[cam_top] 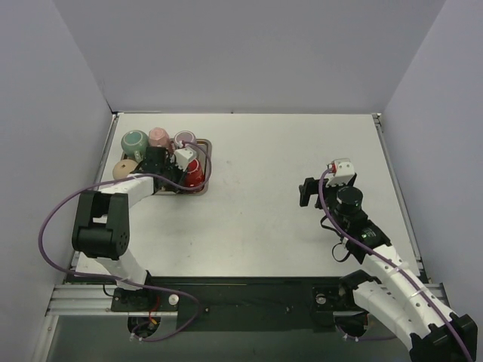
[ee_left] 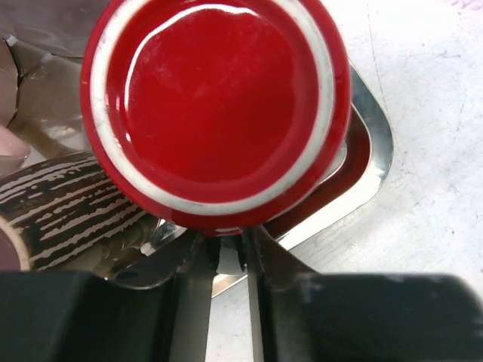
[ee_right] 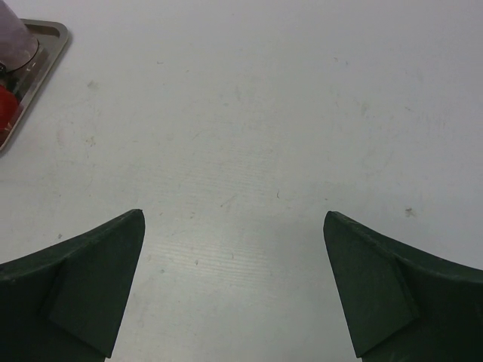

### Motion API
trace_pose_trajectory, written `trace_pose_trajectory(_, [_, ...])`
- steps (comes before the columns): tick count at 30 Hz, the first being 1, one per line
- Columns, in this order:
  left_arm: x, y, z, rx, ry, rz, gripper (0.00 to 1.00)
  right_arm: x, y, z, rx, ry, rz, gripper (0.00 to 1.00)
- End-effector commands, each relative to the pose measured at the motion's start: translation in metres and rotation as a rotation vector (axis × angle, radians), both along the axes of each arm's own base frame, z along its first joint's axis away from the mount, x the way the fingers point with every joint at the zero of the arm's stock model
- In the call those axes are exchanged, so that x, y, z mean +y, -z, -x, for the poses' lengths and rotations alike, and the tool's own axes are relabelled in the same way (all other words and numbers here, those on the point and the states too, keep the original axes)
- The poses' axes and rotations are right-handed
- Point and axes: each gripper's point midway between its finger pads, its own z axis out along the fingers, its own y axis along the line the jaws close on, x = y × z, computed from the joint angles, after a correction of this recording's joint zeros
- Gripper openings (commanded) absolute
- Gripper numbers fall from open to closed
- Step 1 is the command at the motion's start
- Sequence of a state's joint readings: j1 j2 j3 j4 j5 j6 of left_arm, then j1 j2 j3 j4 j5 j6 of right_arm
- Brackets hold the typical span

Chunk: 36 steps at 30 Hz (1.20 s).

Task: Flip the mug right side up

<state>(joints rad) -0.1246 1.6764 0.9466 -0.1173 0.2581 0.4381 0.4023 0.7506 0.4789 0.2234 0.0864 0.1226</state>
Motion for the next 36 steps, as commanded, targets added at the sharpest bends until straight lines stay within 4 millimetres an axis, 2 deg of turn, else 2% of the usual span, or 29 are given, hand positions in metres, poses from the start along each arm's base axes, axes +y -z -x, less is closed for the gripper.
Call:
trace_pose_trajectory(1, [-0.006,-0.019,-0.023,-0.075,0.003,0.042,0.19,0.009,-0.029,-0.001,-0.058,-0.035,-0.016,1.0])
trace_pose_trajectory(2, [-0.009,-0.023,-0.023,-0.08,0.011,0.046,0.0,0.01,-0.029,0.0,-0.054,-0.041,-0.015,1.0])
trace_pose_trajectory(3, [-0.013,-0.024,-0.016,-0.05,0.025,0.065,0.0,0.009,-0.03,0.0,-0.047,-0.032,-0.011,1.0])
trace_pose_trajectory(4, [-0.016,-0.036,-0.016,-0.062,0.03,0.085,0.0,0.011,-0.037,0.0,-0.055,-0.034,-0.018,1.0])
trace_pose_trajectory(5, [-0.022,-0.039,-0.008,-0.022,0.03,0.126,0.0,0.009,-0.034,0.001,-0.038,-0.024,-0.01,1.0])
trace_pose_trajectory(7, [-0.035,-0.071,-0.004,-0.023,0.03,0.222,0.0,0.013,-0.04,0.002,-0.022,-0.018,-0.026,1.0])
trace_pose_trajectory(9, [-0.053,-0.112,0.006,-0.019,0.044,0.342,0.0,0.028,-0.049,0.003,0.001,-0.049,-0.099,1.0])
trace_pose_trajectory(10, [-0.06,-0.133,0.011,-0.025,0.058,0.388,0.0,0.042,-0.062,0.002,-0.007,-0.074,-0.176,1.0])
trace_pose_trajectory(11, [-0.074,-0.157,0.018,-0.002,0.084,0.451,0.0,0.058,-0.065,0.003,0.007,-0.129,-0.223,1.0])
trace_pose_trajectory(12, [-0.081,-0.175,0.025,-0.002,0.104,0.487,0.0,0.081,-0.081,0.006,-0.005,-0.195,-0.308,1.0])
trace_pose_trajectory(13, [-0.093,-0.198,0.034,0.03,0.13,0.548,0.0,0.096,-0.082,0.006,0.013,-0.23,-0.332,1.0])
trace_pose_trajectory(14, [-0.098,-0.212,0.04,0.035,0.143,0.577,0.0,0.115,-0.1,0.012,-0.003,-0.277,-0.384,1.0])
trace_pose_trajectory(15, [-0.109,-0.234,0.05,0.073,0.16,0.65,0.0,0.128,-0.101,0.011,0.008,-0.288,-0.388,1.0])
trace_pose_trajectory(16, [-0.113,-0.247,0.057,0.074,0.177,0.683,0.0,0.149,-0.119,0.02,-0.011,-0.345,-0.428,1.0])
trace_pose_trajectory(17, [-0.12,-0.267,0.068,0.093,0.199,0.751,0.0,0.163,-0.12,0.021,-0.002,-0.371,-0.436,1.0])
trace_pose_trajectory(18, [-0.124,-0.275,0.072,0.099,0.211,0.783,0.0,0.183,-0.142,0.032,-0.033,-0.431,-0.492,1.0])
trace_pose_trajectory(19, [-0.131,-0.289,0.082,0.124,0.242,0.847,0.0,0.193,-0.146,0.032,-0.04,-0.451,-0.521,1.0])
trace_pose_trajectory(20, [-0.136,-0.301,0.09,0.136,0.261,0.89,0.0,0.205,-0.168,0.038,-0.083,-0.487,-0.606,0.99])
trace_pose_trajectory(21, [-0.143,-0.309,0.103,0.15,0.311,0.911,0.0,0.213,-0.175,0.039,-0.092,-0.513,-0.658,0.98])
trace_pose_trajectory(22, [-0.147,-0.314,0.11,0.164,0.332,0.929,0.0,0.217,-0.196,0.042,-0.137,-0.536,-0.765,0.96])
trace_pose_trajectory(23, [-0.152,-0.319,0.121,0.18,0.374,0.94,0.0,0.221,-0.201,0.042,-0.139,-0.552,-0.807,0.95])
trace_pose_trajectory(24, [-0.155,-0.324,0.129,0.19,0.408,0.955,0.0,0.22,-0.216,0.043,-0.185,-0.564,-0.843,0.89])
trace_pose_trajectory(26, [-0.16,-0.328,0.138,0.205,0.438,0.969,0.0,0.224,-0.229,0.046,-0.207,-0.585,-0.826,0.85])
trace_pose_trajectory(27, [-0.162,-0.328,0.145,0.211,0.461,0.972,0.0,0.227,-0.227,0.043,-0.198,-0.582,-0.811,0.84])
trace_pose_trajectory(29, [-0.166,-0.331,0.154,0.22,0.498,0.984,0.0,0.231,-0.238,0.043,-0.212,-0.594,-0.828,0.78])
trace_pose_trajectory(31, [-0.17,-0.335,0.164,0.22,0.542,0.988,0.0,0.235,-0.242,0.041,-0.218,-0.603,-0.854,0.69])
trace_pose_trajectory(34, [-0.177,-0.324,0.168,0.235,0.539,0.96,0.0,0.241,-0.254,0.042,-0.24,-0.632,-0.873,0.45])
trace_pose_trajectory(35, [-0.178,-0.319,0.165,0.239,0.528,0.952,0.0,0.24,-0.258,0.041,-0.247,-0.632,-0.858,0.21])
trace_pose_trajectory(36, [-0.178,-0.312,0.163,0.246,0.515,0.944,0.0,0.24,-0.257,0.04,-0.243,-0.624,-0.846,0.08])
